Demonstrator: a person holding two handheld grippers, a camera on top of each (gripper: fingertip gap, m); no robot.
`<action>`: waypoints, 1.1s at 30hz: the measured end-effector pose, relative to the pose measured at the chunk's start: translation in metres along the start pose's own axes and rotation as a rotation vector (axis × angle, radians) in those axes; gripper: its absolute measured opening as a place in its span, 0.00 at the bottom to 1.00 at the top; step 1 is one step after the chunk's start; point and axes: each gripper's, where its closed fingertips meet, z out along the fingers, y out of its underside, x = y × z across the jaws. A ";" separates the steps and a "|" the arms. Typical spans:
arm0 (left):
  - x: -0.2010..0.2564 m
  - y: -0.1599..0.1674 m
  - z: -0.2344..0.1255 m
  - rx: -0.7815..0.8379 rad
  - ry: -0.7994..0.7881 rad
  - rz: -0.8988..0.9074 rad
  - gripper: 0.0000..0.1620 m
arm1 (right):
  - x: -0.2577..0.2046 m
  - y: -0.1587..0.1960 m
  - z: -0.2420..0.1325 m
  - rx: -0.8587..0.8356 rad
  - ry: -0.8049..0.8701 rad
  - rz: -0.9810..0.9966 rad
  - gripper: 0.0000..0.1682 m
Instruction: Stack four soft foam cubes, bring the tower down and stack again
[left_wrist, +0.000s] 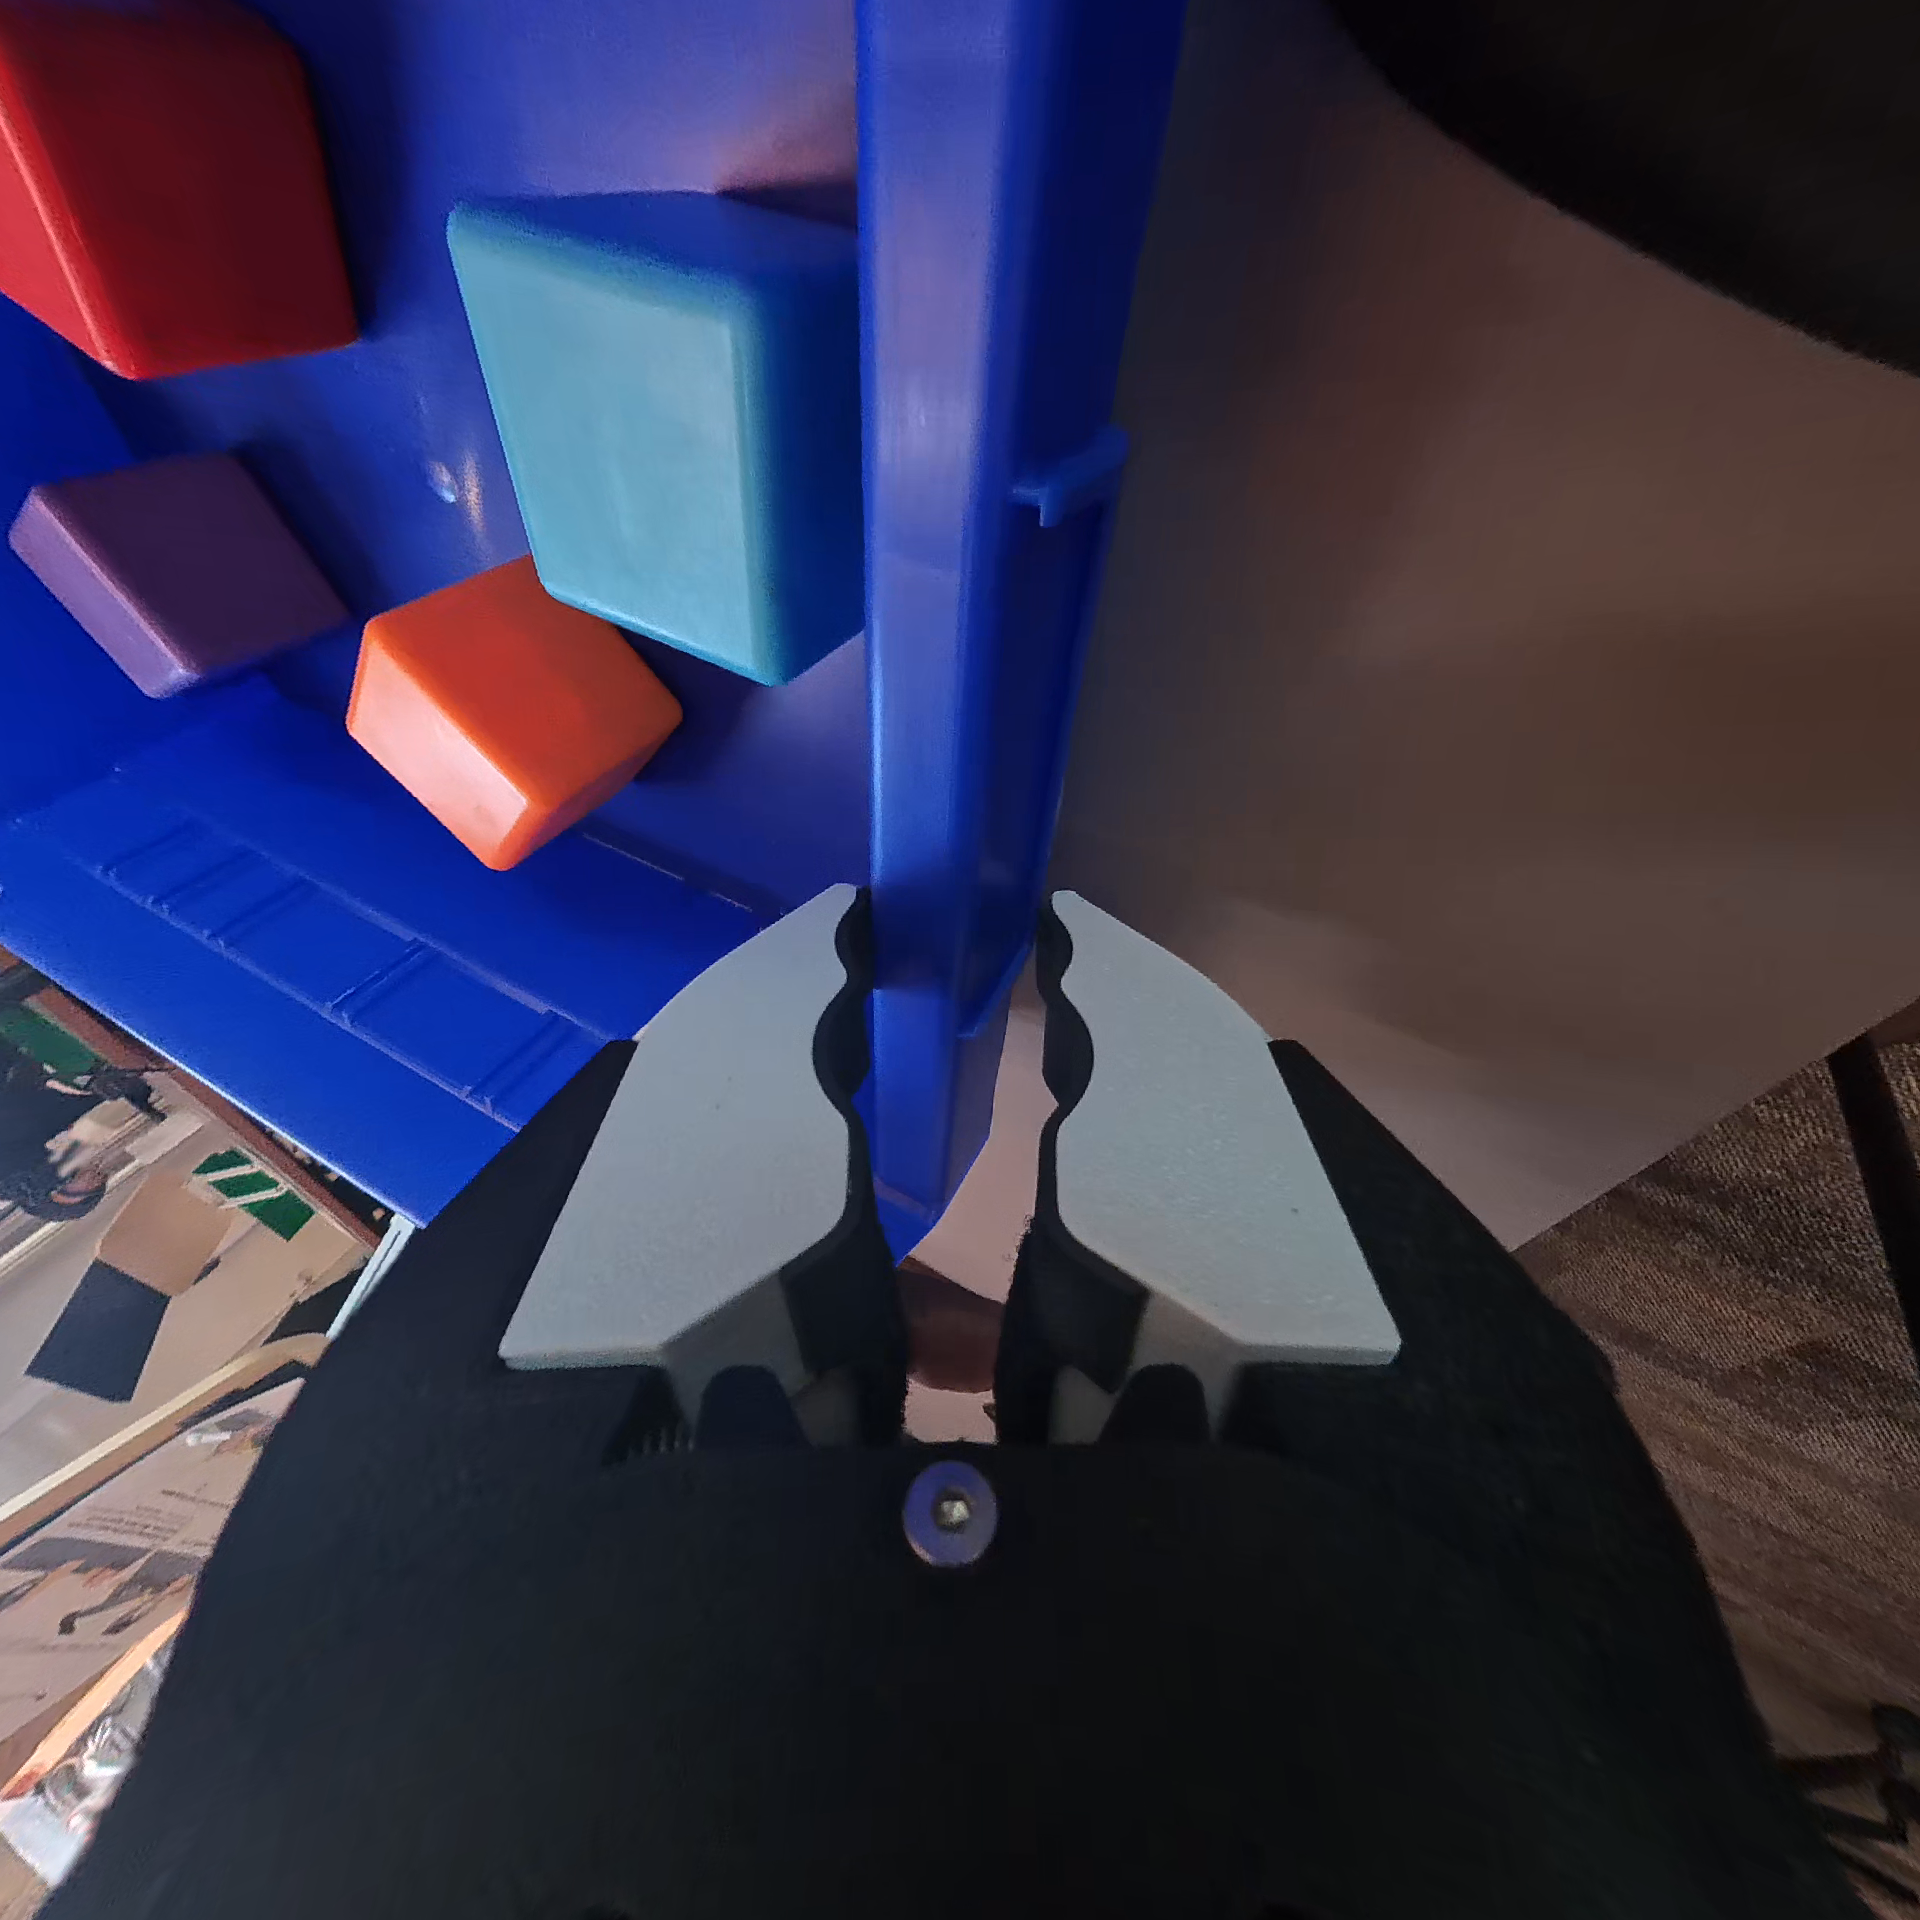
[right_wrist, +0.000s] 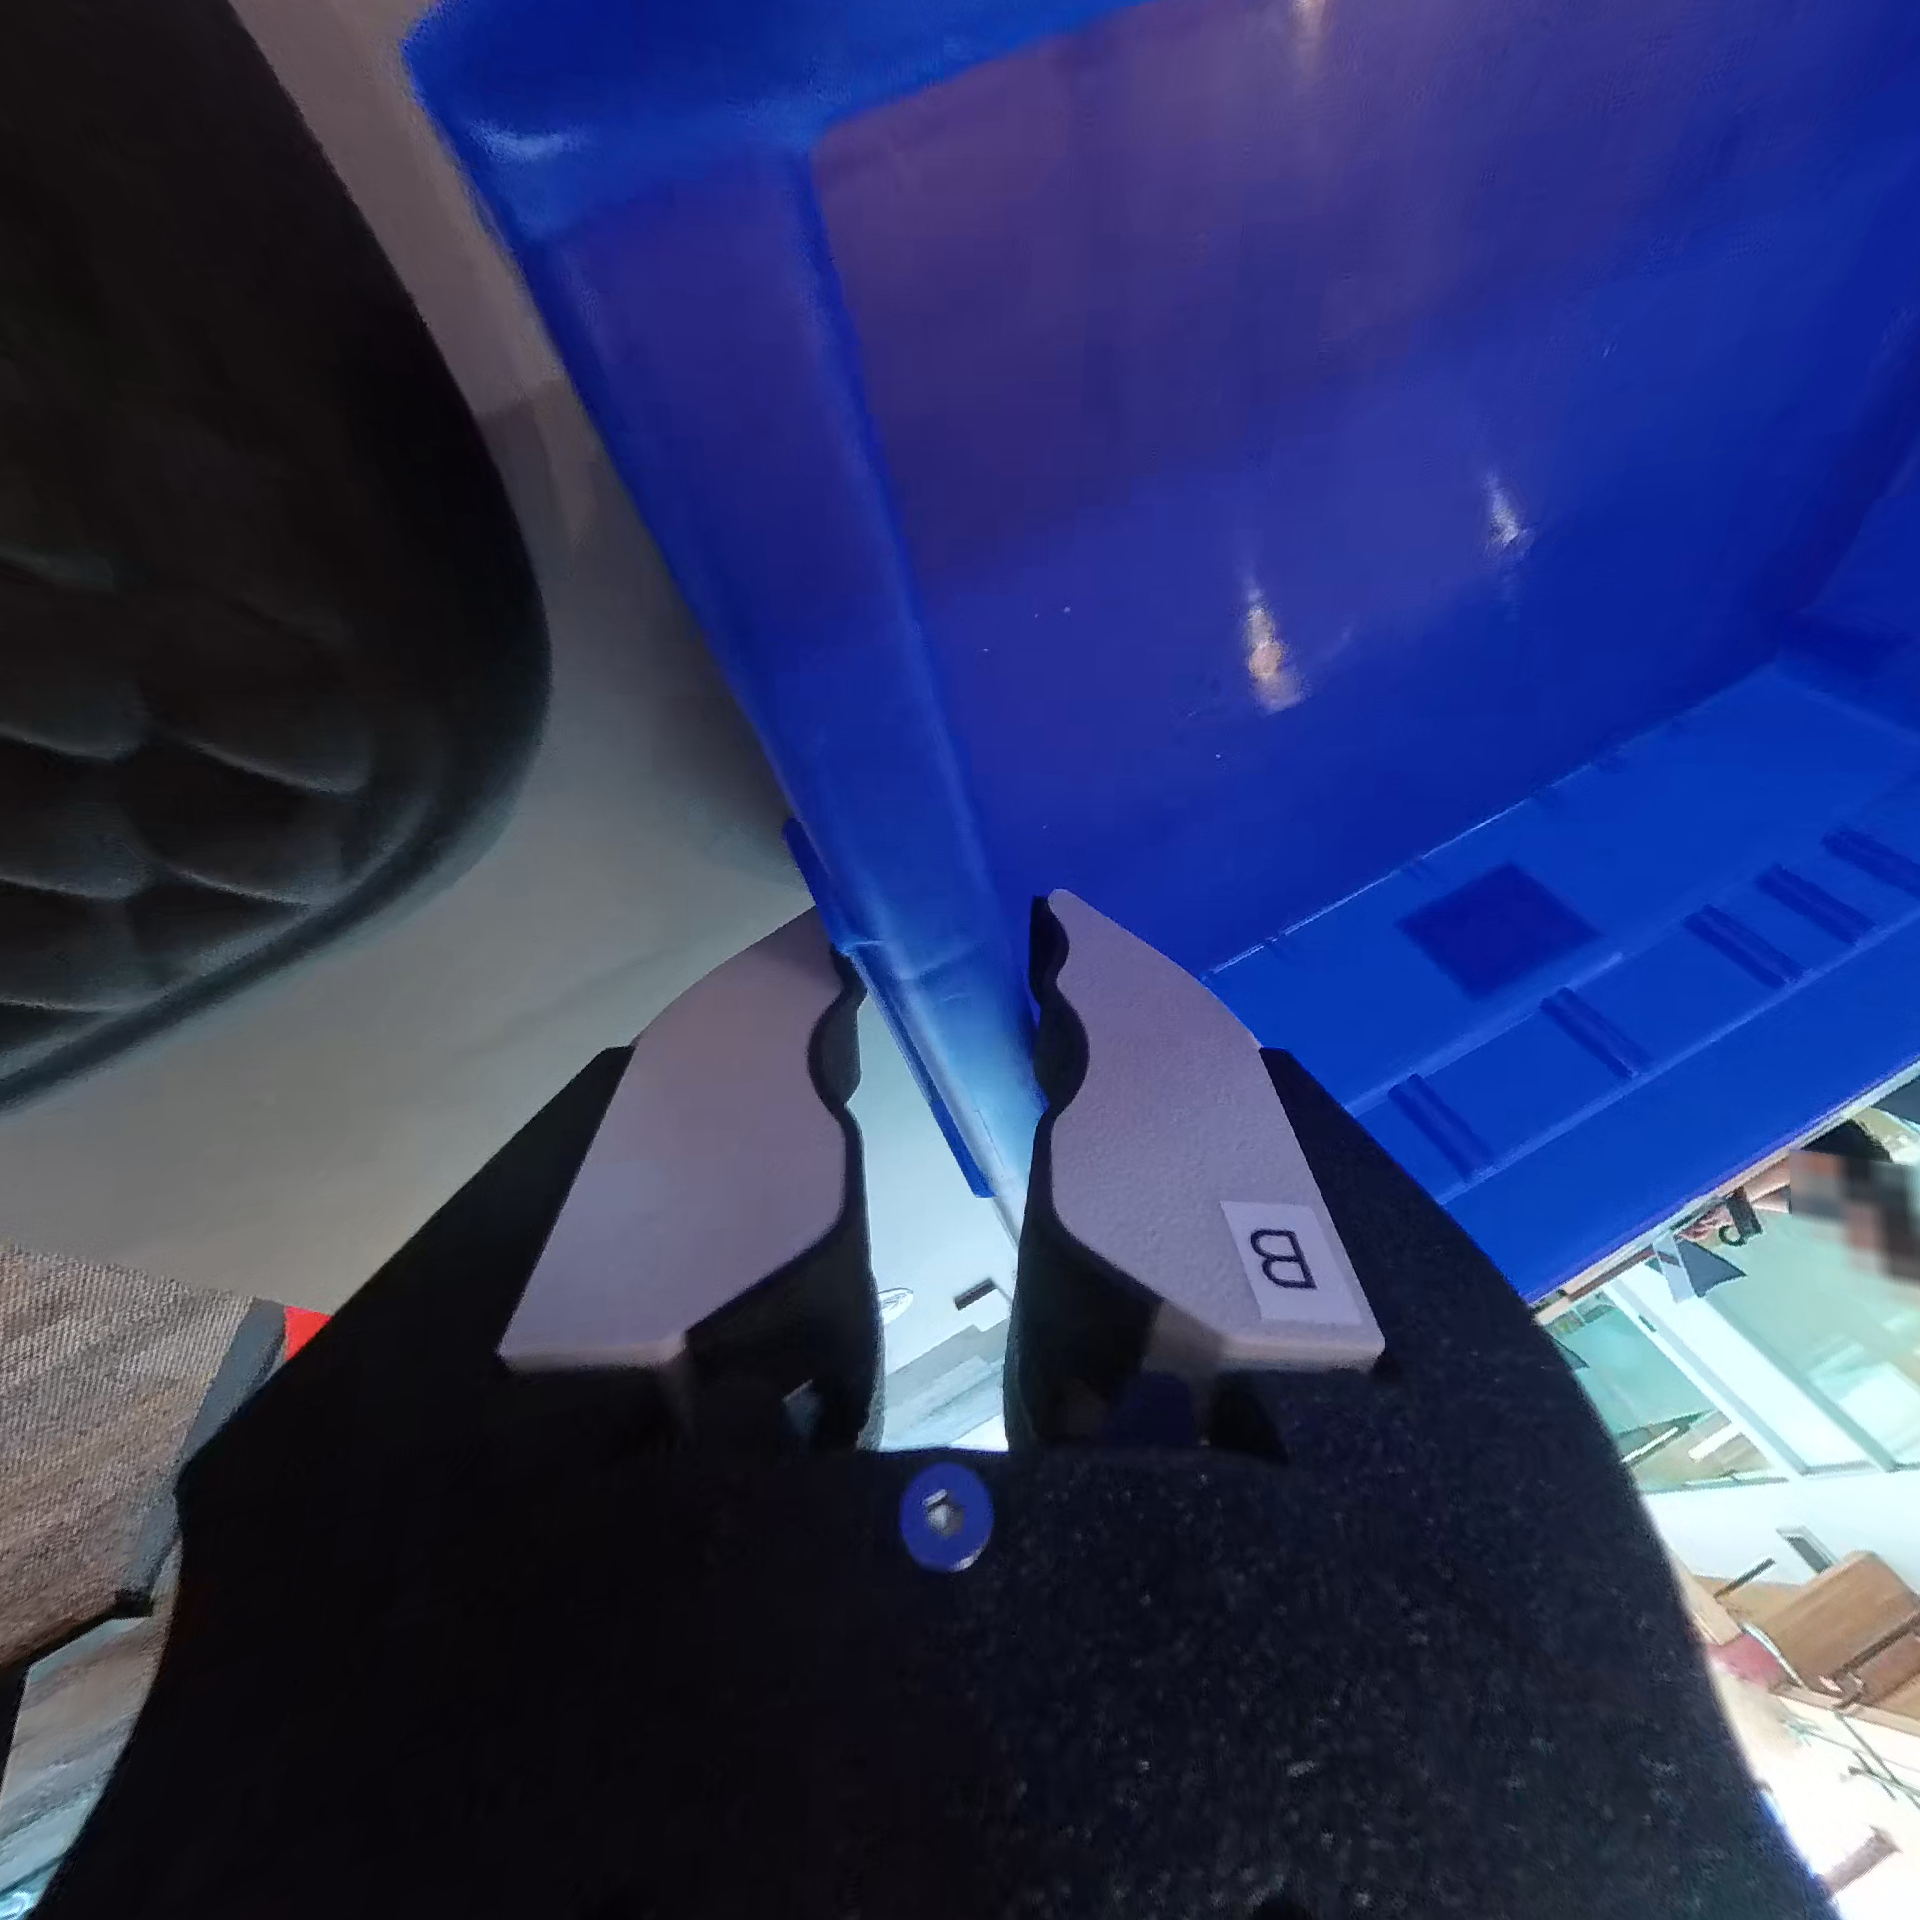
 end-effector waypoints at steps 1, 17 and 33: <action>0.000 0.000 0.000 -0.002 -0.002 -0.003 0.18 | -0.001 0.002 0.000 0.000 -0.001 0.004 0.18; -0.002 -0.009 0.000 -0.001 0.012 -0.050 0.18 | 0.004 0.005 0.004 0.037 0.000 0.037 0.18; -0.007 -0.010 0.008 0.067 0.026 -0.087 0.19 | 0.011 0.006 0.008 0.046 0.037 0.033 0.19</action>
